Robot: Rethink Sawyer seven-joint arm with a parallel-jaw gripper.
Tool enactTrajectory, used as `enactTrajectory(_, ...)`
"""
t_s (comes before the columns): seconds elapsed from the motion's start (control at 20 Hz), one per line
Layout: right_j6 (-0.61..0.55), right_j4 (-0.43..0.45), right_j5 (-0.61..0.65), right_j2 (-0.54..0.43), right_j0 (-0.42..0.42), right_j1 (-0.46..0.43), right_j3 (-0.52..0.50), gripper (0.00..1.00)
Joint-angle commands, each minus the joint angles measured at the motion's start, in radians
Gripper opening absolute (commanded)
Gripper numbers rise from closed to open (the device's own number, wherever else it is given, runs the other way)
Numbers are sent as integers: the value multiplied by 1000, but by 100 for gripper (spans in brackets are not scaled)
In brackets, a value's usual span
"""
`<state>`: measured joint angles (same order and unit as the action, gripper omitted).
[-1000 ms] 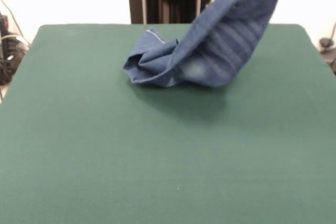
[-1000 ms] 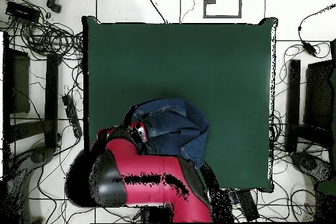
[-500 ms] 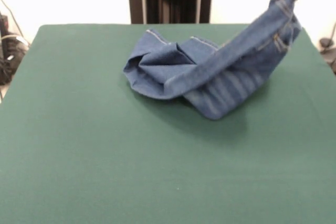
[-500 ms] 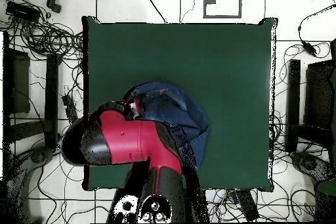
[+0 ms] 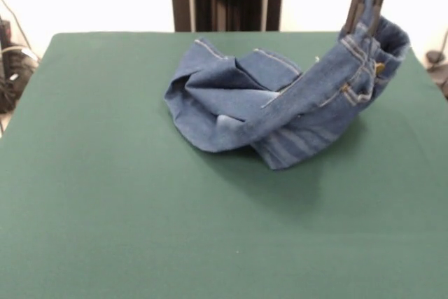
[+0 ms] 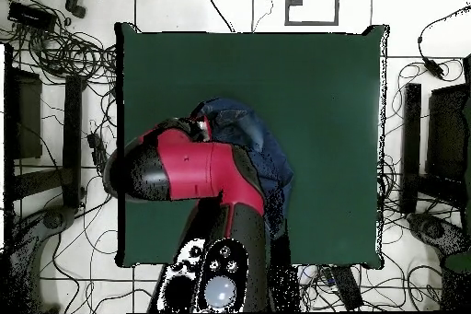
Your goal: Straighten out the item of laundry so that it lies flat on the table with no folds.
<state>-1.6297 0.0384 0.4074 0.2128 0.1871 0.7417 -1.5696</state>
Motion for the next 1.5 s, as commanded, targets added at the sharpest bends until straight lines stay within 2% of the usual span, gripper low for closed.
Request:
enactTrajectory(0.05, -267, -82, 9, -7, -18, -56, 98, 0)
enactTrajectory(0.2, -334, -121, -60, 17, 21, -118, 117, 0)
enactTrajectory(0.35, -354, -144, -80, 35, 47, -172, 130, 0)
enactTrajectory(0.55, -282, -136, -89, -42, 24, -151, 63, 0)
enactTrajectory(0.7, -178, -140, -44, -167, -38, -110, -17, 0)
enactTrajectory(0.9, -80, -106, 36, -232, -75, -120, -34, 0)
enactTrajectory(1.15, -66, -60, 51, -229, -74, -143, 7, 0)
enactTrajectory(1.45, -100, -37, 63, -179, -22, -179, 63, 0)
enactTrajectory(1.5, -101, -31, 61, -172, -16, -177, 60, 100)
